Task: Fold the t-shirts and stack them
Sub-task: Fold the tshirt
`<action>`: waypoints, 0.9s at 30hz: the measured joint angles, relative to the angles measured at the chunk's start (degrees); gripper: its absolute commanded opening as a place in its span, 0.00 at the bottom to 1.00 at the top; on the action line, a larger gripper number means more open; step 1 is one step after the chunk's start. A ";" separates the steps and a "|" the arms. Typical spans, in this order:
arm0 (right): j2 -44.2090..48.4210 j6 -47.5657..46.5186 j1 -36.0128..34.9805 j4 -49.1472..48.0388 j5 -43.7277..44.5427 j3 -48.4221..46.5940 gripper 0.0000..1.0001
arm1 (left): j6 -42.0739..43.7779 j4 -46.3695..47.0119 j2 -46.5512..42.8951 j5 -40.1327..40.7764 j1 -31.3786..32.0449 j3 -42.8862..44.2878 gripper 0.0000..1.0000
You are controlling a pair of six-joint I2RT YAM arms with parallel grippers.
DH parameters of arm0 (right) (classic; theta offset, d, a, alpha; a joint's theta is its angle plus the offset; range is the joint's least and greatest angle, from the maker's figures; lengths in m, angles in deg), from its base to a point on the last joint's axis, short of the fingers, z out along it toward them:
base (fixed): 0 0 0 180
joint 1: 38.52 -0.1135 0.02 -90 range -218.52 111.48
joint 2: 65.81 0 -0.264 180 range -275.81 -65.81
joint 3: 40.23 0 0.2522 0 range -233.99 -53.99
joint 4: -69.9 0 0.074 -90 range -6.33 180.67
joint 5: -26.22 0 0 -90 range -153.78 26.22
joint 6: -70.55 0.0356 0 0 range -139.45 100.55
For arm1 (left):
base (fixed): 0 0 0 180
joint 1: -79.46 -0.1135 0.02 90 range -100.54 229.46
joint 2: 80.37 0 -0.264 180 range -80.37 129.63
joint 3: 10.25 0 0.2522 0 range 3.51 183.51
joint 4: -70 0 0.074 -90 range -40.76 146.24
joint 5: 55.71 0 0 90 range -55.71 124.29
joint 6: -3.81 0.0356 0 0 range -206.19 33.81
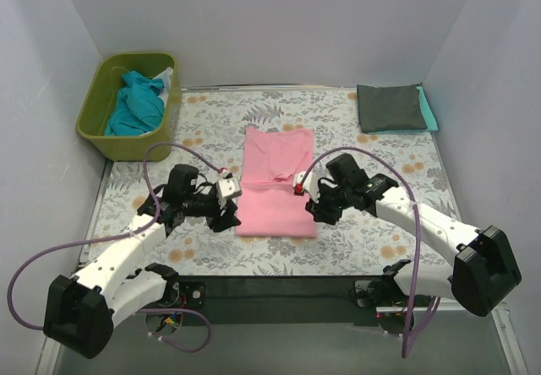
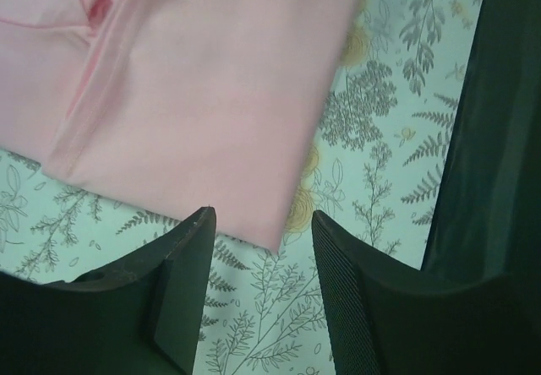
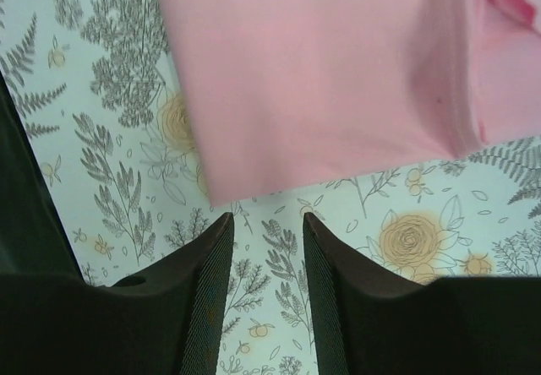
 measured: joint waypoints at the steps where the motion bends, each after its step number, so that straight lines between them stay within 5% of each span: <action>1: 0.02 -0.57 -1.75 -0.74 1.55 0.83 0.39 | 2.62 1.18 -2.54 0.74 0.55 -2.58 0.48; 10: -2.47 -4.63 -13.64 -5.01 12.50 6.82 0.42 | 19.47 4.09 -7.98 4.87 3.23 -16.41 0.49; 27: -2.84 -6.29 -21.77 -9.01 16.63 11.34 0.43 | 27.80 16.61 -3.43 7.58 8.28 -19.39 0.36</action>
